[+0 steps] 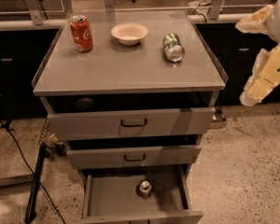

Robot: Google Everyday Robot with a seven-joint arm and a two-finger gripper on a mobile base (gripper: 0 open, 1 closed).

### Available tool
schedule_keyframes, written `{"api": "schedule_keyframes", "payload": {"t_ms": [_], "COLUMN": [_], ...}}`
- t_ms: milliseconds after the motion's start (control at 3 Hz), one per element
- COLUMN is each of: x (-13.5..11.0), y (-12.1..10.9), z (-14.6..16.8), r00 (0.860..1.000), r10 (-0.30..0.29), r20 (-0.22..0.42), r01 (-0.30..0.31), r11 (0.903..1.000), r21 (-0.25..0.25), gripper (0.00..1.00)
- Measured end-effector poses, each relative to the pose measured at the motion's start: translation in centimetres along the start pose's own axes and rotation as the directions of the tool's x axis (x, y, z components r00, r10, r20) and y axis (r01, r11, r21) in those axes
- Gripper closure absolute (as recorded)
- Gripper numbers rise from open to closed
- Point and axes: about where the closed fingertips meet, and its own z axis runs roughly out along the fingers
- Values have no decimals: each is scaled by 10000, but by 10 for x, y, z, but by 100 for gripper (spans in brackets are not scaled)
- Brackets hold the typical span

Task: Pick orange can from bottom drawer and place on counter

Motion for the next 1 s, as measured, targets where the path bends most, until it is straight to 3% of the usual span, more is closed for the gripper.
{"api": "schedule_keyframes", "payload": {"t_ms": [667, 1000], "x": [4, 10], "y": [7, 27], "z": [13, 31], "r00": [9997, 9976], "r10": [20, -64], "r20": [243, 690], "r01": [-19, 68], "r11": [10000, 10000], "r21": [-78, -60], "gripper": [0, 0]}}
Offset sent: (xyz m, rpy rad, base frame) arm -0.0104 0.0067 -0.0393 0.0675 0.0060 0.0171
